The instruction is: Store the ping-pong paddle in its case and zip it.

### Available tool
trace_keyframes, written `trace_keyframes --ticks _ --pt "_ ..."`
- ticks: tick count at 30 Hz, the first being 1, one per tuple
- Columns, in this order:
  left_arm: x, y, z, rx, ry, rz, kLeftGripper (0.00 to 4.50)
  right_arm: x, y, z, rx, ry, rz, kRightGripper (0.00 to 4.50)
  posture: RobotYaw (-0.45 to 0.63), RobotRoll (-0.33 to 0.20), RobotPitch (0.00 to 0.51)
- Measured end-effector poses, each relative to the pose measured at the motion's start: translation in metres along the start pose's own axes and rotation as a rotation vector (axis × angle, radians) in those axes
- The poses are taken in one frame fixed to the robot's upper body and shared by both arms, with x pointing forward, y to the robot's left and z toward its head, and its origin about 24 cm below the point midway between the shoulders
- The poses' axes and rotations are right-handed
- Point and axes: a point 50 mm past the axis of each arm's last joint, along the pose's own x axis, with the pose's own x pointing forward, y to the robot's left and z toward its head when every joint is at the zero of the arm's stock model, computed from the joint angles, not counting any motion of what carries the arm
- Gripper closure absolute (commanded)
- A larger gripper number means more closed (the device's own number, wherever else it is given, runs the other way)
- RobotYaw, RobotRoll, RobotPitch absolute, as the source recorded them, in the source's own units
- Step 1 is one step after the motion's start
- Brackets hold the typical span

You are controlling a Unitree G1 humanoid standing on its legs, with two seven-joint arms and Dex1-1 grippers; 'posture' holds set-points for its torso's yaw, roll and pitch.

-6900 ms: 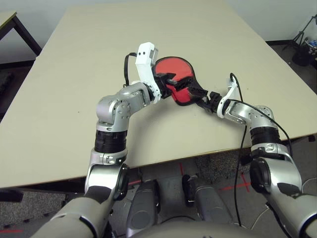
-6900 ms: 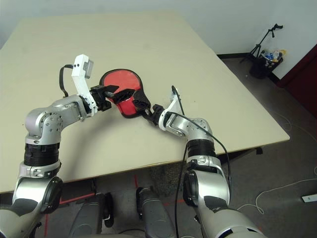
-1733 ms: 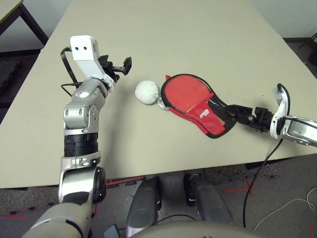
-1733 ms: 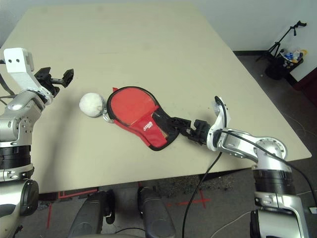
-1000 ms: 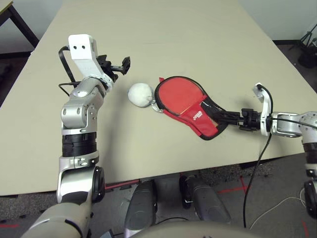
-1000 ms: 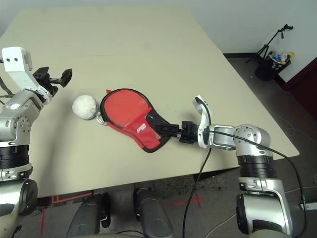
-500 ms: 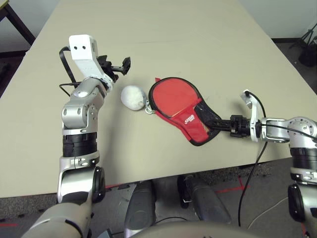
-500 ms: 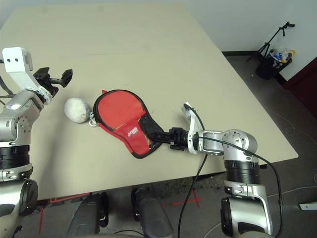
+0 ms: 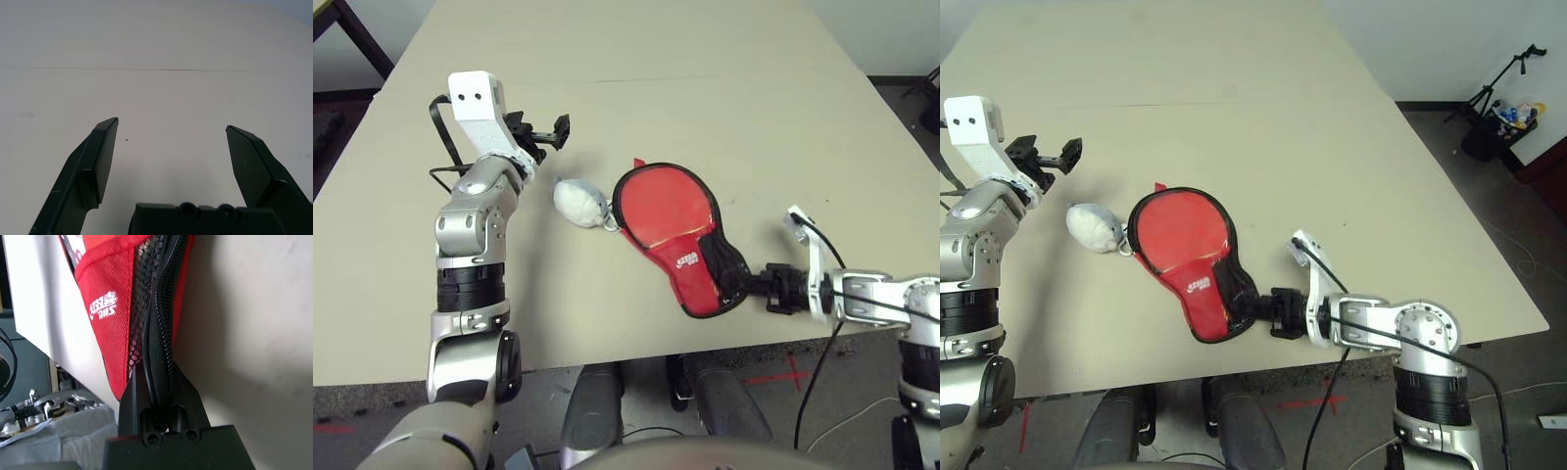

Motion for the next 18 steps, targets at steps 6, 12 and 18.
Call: trace_keyframes --ticks 6,12,18 --pt "0.002 -0.001 0.0 -0.003 -0.001 -0.003 0.0 0.003 0.005 -0.007 0.079 -0.021 -0.034 4.45 0.05 0.0 0.201" --pt "0.004 -0.007 0.001 -0.006 -0.007 -0.027 0.0 0.002 0.006 -0.002 0.041 -0.01 -0.095 3.47 0.05 0.0 0.196" --pt "0.003 -0.005 0.001 0.0 -0.008 -0.028 0.0 -0.03 0.005 0.006 -0.106 0.071 -0.22 1.6 0.04 0.0 0.194"
